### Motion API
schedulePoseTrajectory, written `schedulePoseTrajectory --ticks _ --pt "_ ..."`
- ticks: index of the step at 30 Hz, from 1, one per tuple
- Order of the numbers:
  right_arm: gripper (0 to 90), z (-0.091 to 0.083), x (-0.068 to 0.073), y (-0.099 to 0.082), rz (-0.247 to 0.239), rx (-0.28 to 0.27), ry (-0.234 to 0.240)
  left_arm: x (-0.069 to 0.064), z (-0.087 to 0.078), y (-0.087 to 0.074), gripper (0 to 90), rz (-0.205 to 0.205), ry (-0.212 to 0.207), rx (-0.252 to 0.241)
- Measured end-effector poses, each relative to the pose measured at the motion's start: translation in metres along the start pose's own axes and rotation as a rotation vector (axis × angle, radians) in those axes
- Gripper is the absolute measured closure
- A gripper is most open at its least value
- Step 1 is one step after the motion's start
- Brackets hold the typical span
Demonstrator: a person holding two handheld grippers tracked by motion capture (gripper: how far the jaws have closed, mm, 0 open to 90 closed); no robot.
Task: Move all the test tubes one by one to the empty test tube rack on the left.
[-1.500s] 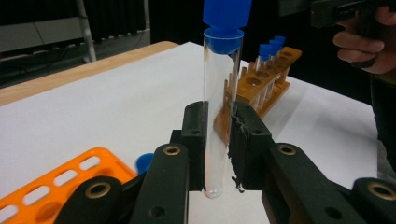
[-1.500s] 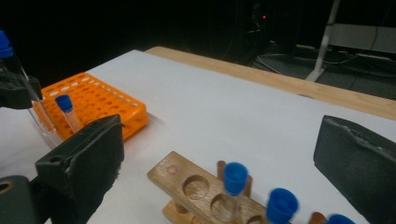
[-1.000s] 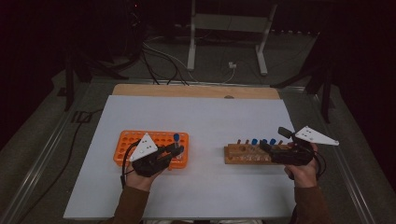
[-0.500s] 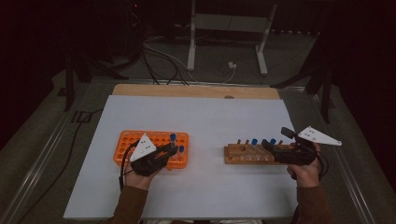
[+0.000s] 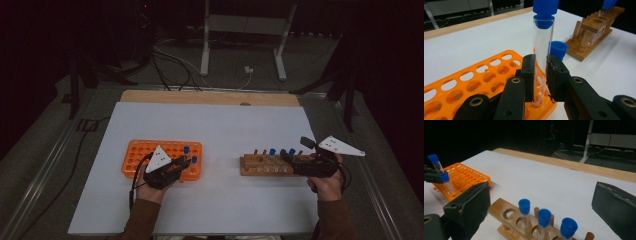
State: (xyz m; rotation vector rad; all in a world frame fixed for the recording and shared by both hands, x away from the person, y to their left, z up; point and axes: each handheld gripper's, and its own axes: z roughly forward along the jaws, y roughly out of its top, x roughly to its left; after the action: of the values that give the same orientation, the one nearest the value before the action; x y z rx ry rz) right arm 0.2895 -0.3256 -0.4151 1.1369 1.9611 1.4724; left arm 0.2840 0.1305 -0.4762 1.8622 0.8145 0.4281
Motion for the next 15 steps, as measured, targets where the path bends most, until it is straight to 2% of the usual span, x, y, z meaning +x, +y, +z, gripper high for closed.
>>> schedulePoseTrajectory --ticks 6,10,15 --pt "2.3 0.0 0.001 -0.001 -0.005 0.002 0.005 -0.002 0.004 -0.005 77.7 0.009 0.02 0.045" --pt "2.3 0.0 0.001 0.0 -0.008 0.002 0.004 -0.005 0.009 -0.008 77.7 0.03 0.037 0.092" --pt "2.3 0.0 0.001 -0.001 -0.011 0.002 0.005 -0.007 0.012 -0.01 77.8 0.036 0.043 0.122"
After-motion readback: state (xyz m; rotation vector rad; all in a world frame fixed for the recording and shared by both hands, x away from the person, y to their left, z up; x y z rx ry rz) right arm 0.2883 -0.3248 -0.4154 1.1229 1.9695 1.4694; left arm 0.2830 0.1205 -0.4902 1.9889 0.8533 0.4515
